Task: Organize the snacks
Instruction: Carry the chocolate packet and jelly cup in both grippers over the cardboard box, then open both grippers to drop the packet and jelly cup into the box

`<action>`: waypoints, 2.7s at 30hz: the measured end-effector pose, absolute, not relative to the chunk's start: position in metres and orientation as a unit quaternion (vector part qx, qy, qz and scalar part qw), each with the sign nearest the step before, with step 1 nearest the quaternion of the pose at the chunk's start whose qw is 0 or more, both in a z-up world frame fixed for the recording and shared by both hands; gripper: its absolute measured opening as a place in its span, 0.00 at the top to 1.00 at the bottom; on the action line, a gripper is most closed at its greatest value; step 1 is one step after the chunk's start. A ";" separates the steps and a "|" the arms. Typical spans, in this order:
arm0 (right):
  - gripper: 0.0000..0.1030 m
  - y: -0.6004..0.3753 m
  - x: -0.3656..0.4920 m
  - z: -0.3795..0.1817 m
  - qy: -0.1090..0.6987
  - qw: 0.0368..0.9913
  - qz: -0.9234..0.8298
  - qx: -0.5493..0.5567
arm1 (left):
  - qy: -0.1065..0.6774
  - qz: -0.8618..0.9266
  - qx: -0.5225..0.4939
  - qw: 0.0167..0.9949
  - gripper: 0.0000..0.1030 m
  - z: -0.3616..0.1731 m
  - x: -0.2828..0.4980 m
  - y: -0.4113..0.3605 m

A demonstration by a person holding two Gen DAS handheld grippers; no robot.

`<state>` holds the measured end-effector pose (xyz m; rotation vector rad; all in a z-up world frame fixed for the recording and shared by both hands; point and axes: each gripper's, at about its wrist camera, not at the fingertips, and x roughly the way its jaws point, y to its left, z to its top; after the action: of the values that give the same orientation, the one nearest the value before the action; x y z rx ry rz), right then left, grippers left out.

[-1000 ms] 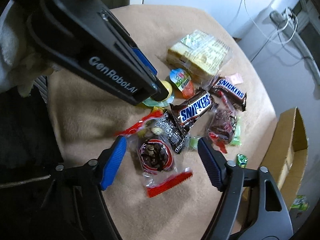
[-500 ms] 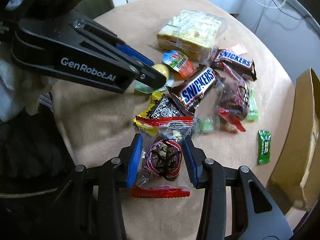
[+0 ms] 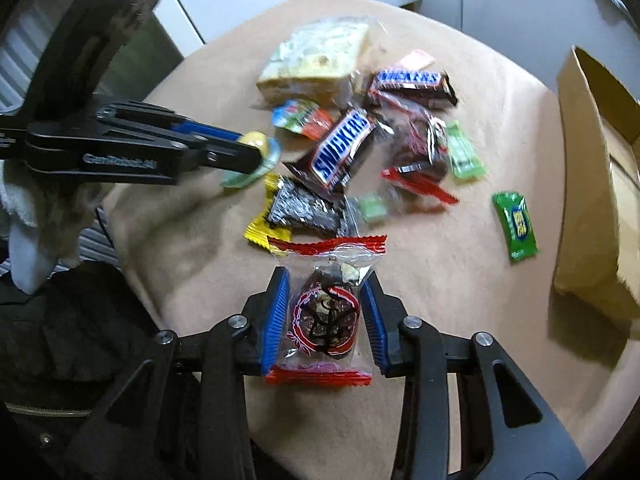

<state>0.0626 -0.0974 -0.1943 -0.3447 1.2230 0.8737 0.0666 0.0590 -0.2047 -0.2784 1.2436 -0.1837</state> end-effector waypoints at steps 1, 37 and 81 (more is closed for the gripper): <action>0.64 -0.098 0.064 -0.195 0.555 0.717 0.393 -0.153 | 0.580 -0.084 -0.130 0.800 0.77 -0.204 0.066 0.059; 0.66 -0.201 0.146 -0.098 0.487 0.842 0.226 -0.041 | 0.505 -0.174 -0.092 0.840 0.77 -0.126 0.133 -0.019; 0.38 -0.287 0.217 -0.130 0.515 0.849 0.117 -0.012 | 0.527 -0.242 -0.033 0.814 0.63 -0.138 0.201 -0.140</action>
<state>0.2171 -0.2875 -0.1296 -0.0258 1.0859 0.2461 0.2010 -0.1404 -0.1378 -0.0694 1.1254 -0.5165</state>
